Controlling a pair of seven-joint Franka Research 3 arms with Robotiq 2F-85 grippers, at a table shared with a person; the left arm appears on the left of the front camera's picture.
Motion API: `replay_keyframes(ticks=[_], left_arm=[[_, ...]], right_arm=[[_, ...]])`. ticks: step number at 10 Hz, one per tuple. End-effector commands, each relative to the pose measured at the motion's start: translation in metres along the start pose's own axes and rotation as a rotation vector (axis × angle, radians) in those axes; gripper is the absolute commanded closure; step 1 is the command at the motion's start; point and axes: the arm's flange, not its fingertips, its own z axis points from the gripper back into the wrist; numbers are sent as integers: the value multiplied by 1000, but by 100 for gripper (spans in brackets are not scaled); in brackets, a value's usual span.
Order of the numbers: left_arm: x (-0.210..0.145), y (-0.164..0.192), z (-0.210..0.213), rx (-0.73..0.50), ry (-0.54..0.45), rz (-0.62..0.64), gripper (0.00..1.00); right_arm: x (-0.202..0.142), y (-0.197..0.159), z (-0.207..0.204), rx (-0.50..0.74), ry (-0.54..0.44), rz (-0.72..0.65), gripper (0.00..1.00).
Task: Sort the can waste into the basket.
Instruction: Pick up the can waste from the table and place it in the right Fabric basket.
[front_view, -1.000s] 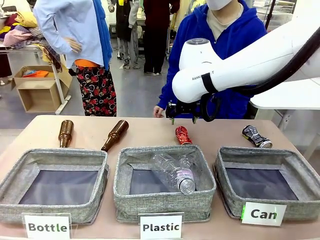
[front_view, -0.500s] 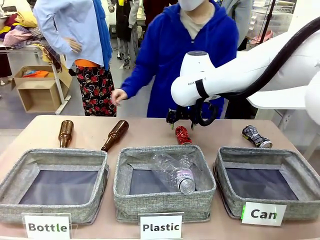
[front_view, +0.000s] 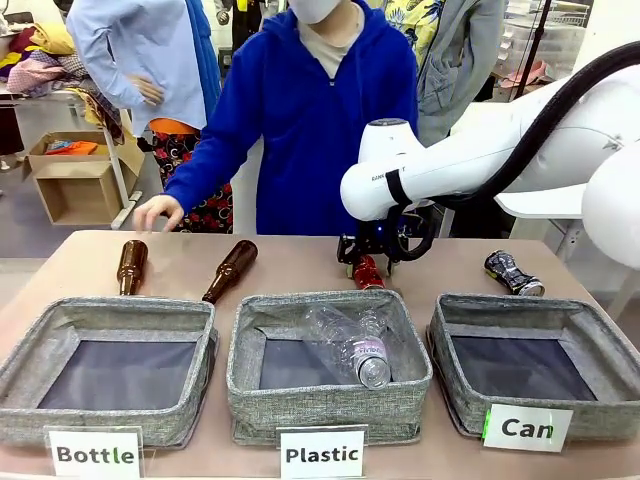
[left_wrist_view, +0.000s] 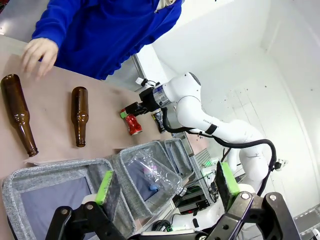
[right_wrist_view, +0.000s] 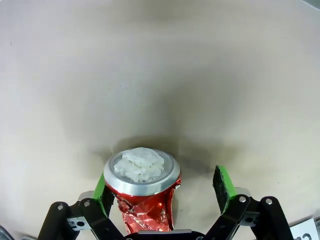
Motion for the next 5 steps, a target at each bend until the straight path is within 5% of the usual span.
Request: replay_keyframes(ticks=[1, 3, 5], left_arm=[[-1, 0, 1, -9, 0, -21, 0], [-1, 0, 1, -9, 0, -21, 0], [-1, 0, 1, -9, 0, -21, 0]], right_arm=[[9, -3, 2, -2, -2, 18, 0], [11, -2, 1, 4, 4, 26, 0], [9, -2, -2, 2, 21, 46, 60]])
